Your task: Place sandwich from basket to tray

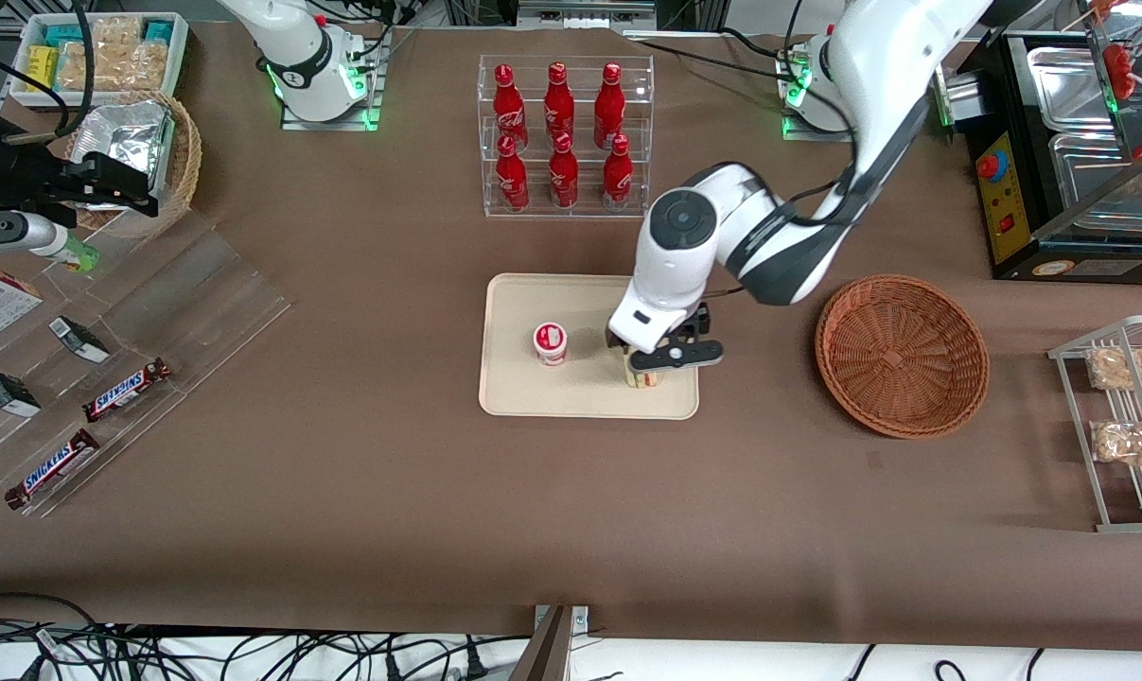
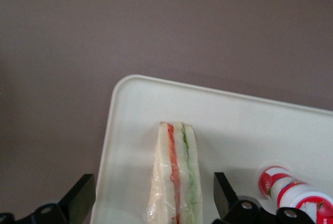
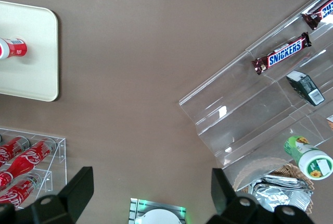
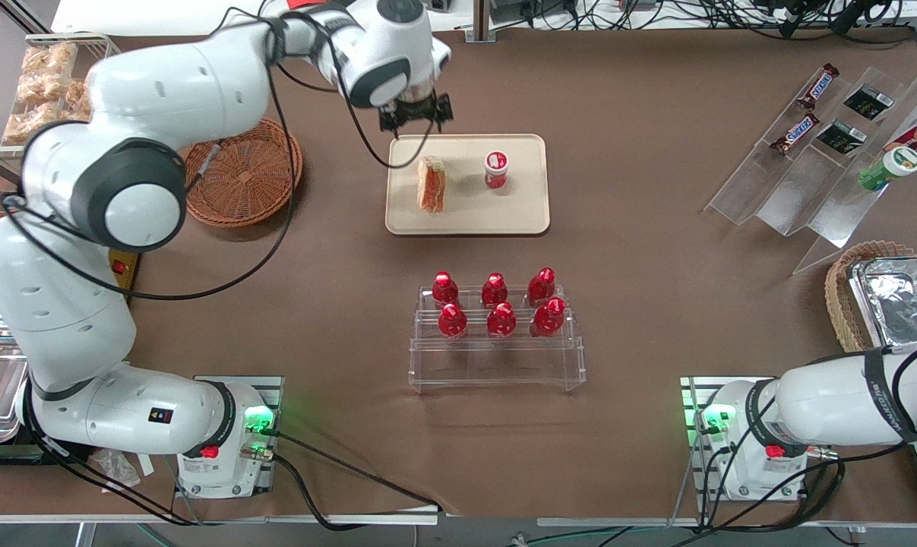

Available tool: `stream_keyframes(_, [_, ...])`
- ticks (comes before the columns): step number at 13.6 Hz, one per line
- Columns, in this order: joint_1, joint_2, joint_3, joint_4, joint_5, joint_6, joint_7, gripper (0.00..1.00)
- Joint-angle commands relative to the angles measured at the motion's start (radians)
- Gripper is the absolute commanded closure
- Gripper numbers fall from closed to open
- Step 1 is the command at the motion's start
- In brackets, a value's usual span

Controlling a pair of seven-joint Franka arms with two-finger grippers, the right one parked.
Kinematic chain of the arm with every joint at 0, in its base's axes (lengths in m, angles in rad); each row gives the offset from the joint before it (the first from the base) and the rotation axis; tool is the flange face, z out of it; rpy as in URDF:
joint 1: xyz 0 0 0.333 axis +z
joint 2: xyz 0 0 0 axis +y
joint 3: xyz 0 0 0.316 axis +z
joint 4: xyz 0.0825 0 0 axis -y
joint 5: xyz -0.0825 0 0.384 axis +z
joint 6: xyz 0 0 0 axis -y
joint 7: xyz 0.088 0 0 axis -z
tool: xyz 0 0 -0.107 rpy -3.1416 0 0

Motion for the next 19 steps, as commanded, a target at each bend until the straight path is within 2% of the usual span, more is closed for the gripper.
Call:
stream_keyframes(1, [0.067, -0.137, -0.001, -0.001, -0.010, -0.116, -0.061, 0.00])
stream_keyframes(4, [0.123, -0.232, -0.003, 0.005, -0.052, -0.185, -0.069, 0.00])
stream_keyframes(8, [0.201, -0.332, -0.006, 0.030, -0.153, -0.277, -0.031, 0.00])
stream_keyframes(12, [0.281, -0.340, -0.005, 0.085, -0.214, -0.372, 0.148, 0.00])
stream_keyframes(13, [0.313, -0.358, 0.000, 0.085, -0.251, -0.379, 0.219, 0.00])
stream_keyframes(19, [0.315, -0.433, 0.242, 0.074, -0.400, -0.475, 0.667, 0.00])
